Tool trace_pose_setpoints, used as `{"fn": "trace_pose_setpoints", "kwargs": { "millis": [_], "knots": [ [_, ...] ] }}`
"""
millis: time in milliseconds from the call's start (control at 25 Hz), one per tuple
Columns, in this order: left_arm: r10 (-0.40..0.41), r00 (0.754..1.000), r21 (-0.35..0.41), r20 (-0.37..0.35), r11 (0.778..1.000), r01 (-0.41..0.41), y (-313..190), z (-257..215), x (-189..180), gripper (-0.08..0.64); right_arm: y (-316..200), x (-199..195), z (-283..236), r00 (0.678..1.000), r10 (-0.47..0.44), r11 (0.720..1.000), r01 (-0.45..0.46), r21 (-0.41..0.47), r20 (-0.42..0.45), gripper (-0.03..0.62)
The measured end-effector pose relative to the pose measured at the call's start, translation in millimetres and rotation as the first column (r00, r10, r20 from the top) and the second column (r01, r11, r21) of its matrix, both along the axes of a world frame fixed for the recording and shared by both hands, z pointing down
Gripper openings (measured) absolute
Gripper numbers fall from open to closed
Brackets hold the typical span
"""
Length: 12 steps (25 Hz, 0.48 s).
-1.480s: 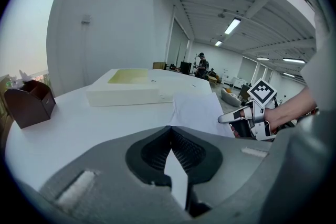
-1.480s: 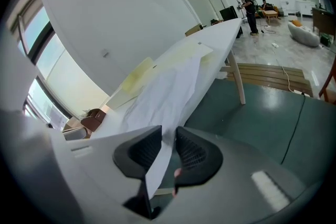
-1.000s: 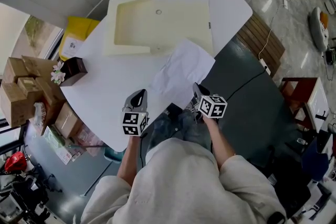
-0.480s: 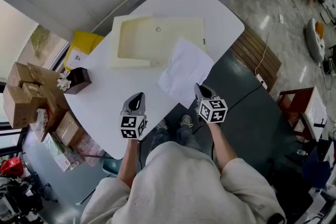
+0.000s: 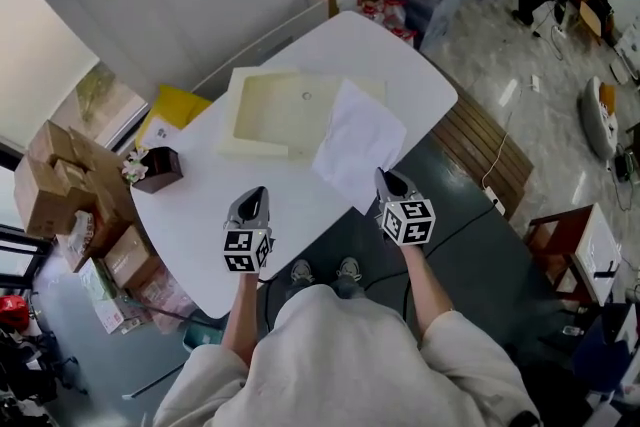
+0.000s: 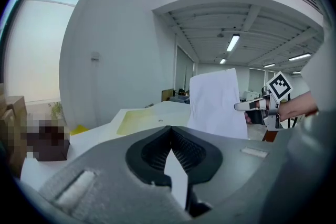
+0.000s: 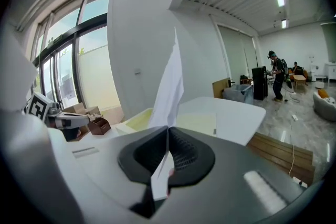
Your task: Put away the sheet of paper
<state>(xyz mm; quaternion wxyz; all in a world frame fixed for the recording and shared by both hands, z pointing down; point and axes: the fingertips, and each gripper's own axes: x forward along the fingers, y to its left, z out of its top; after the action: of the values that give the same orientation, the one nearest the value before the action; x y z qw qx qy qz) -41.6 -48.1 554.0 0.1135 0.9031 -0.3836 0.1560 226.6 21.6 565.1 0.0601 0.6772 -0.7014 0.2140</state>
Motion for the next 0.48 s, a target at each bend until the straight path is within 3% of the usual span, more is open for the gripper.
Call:
{"fn": "trace_pose_setpoints", "kwargs": {
  "millis": [480],
  "knots": [
    [-0.107, 0.994, 0.064, -0.003, 0.992, 0.107, 15, -27, 1, 0.005, -13, 18, -43, 0.995, -0.096, 0.99, 0.099, 0.102, -0.033, 0.003]
  ]
}}
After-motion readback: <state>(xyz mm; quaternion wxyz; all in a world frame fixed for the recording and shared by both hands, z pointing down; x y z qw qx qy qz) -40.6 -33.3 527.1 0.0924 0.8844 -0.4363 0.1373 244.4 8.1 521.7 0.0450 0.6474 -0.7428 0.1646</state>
